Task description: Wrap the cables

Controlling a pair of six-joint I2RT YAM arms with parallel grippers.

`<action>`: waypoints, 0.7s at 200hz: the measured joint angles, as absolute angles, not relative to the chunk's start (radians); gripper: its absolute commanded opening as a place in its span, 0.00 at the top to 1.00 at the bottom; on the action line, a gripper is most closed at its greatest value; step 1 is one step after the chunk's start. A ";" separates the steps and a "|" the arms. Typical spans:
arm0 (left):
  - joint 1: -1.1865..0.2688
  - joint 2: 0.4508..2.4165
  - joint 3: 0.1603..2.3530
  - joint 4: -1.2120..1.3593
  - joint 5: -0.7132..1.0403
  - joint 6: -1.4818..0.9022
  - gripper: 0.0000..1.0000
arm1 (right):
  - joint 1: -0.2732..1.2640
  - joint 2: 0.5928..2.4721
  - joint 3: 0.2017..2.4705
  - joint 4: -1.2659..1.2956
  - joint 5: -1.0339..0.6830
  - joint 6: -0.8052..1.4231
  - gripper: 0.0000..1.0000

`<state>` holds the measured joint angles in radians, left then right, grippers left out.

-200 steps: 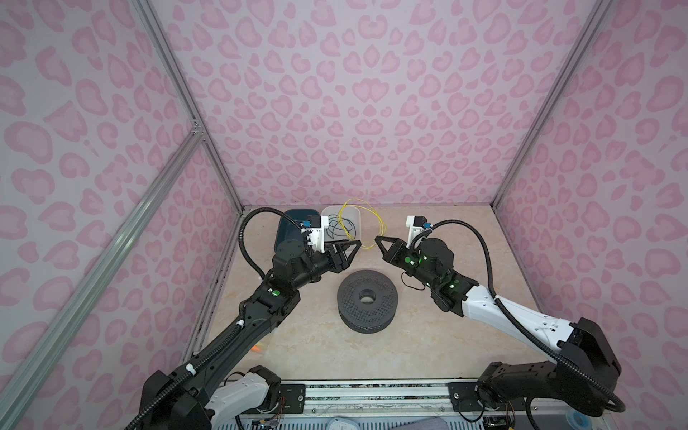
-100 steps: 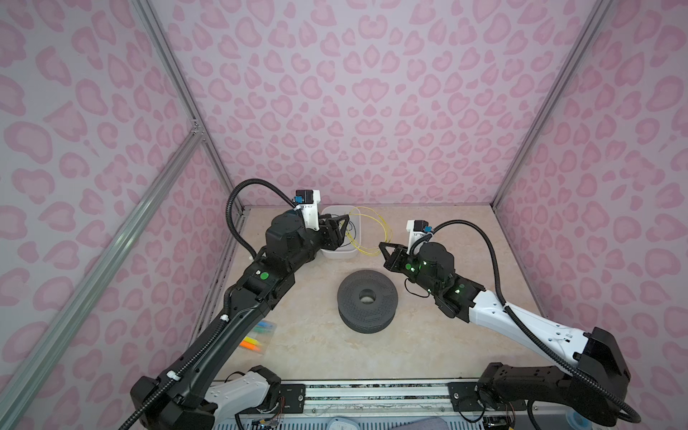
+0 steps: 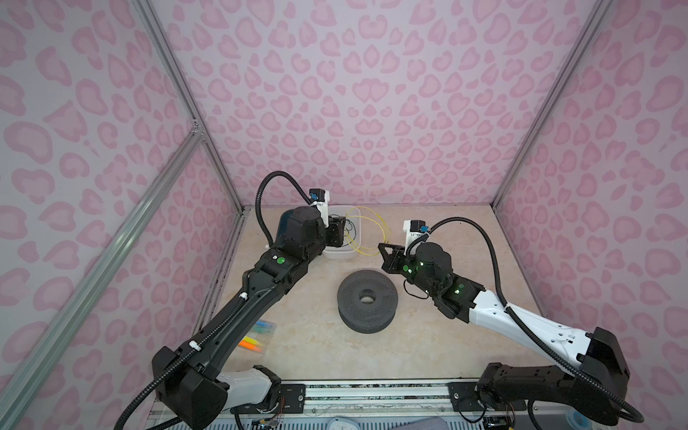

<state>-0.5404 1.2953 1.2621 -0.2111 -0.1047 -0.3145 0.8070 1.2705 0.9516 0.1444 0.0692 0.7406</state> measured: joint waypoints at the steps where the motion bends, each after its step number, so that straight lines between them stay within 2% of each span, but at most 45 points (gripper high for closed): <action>1: -0.540 1.295 1.262 -0.210 -0.105 -0.315 0.62 | 0.807 1.270 0.952 0.144 0.070 0.741 1.00; 5: -0.540 1.295 1.259 -0.204 -0.105 -0.315 0.68 | 0.808 1.270 0.952 0.141 0.070 0.740 1.00; 20: -0.538 1.295 1.239 -0.171 -0.100 -0.334 0.79 | 0.810 1.268 0.952 0.130 0.072 0.738 1.00; 53: -0.536 1.295 1.205 -0.143 -0.089 -0.348 0.96 | 0.811 1.266 0.952 0.127 0.083 0.730 1.00; 140: -0.526 1.229 1.078 -0.085 -0.086 -0.438 0.96 | 0.804 1.260 0.933 0.183 0.204 0.727 1.00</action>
